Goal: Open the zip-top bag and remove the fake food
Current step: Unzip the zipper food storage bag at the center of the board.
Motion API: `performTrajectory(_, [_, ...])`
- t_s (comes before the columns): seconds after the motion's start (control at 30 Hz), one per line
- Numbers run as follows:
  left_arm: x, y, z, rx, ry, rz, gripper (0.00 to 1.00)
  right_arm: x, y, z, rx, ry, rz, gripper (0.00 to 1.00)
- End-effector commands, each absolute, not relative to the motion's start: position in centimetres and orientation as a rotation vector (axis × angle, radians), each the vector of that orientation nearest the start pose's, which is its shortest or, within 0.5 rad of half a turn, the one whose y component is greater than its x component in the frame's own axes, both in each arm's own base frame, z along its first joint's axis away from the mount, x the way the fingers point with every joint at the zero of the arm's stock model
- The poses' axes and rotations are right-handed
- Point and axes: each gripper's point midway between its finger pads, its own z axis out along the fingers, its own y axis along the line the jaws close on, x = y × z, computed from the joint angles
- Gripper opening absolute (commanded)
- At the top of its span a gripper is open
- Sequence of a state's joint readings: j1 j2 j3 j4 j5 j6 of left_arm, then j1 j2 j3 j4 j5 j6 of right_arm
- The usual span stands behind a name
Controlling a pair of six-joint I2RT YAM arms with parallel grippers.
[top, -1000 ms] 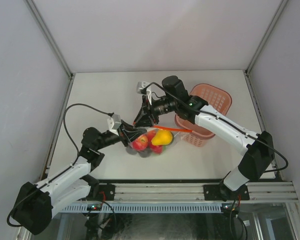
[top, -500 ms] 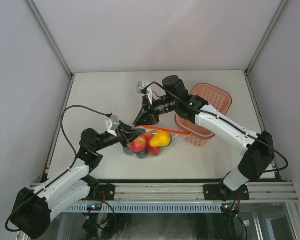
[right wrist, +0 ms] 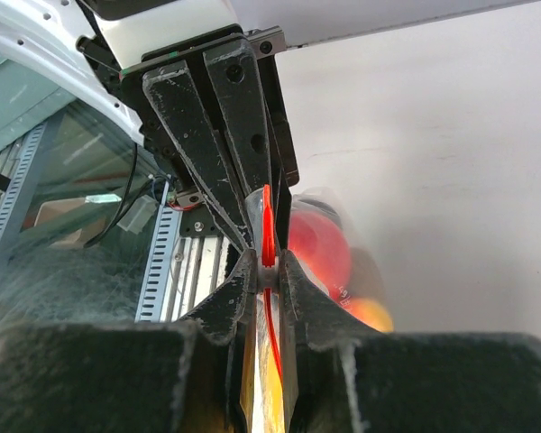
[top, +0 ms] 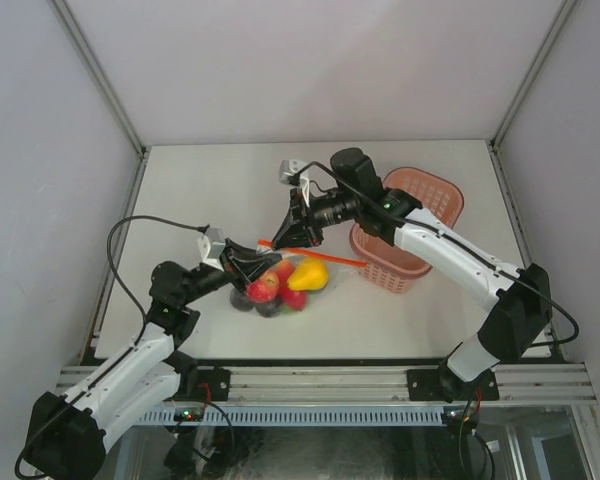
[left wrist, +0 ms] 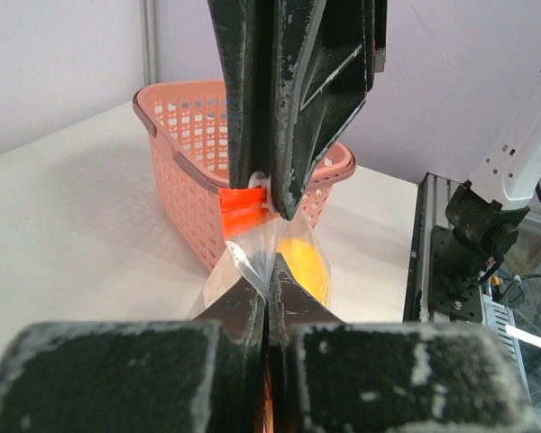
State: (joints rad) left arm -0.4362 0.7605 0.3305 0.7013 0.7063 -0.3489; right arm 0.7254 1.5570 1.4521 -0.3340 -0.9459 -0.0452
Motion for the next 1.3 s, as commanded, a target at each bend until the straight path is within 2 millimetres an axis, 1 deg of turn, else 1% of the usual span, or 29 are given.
performTrajectory(0.0, [19.9, -22.2, 28.0, 0.651, 1.205, -1.084, 0.0, 21.2, 36.5, 32.4, -1.334, 1.501, 1.337, 0.0])
performTrajectory(0.37, [20.0, -21.9, 28.3, 0.623, 1.217, -1.104, 0.0, 21.3, 35.9, 32.7, -1.333, 1.487, 1.326, 0.0])
performTrajectory(0.73, [19.8, -21.6, 28.7, 0.595, 1.215, -1.14, 0.0, 21.3, 35.4, 32.4, -1.349, 1.475, 1.319, 0.0])
performTrajectory(1.03, [19.1, -21.1, 28.3, 0.566, 1.21, -1.147, 0.0, 20.6, 35.0, 32.4, -1.39, 1.445, 1.335, 0.0])
performTrajectory(1.27, [19.2, -20.8, 28.5, 0.546, 1.207, -1.145, 0.0, 20.1, 34.7, 32.2, -1.424, 1.422, 1.341, 0.0])
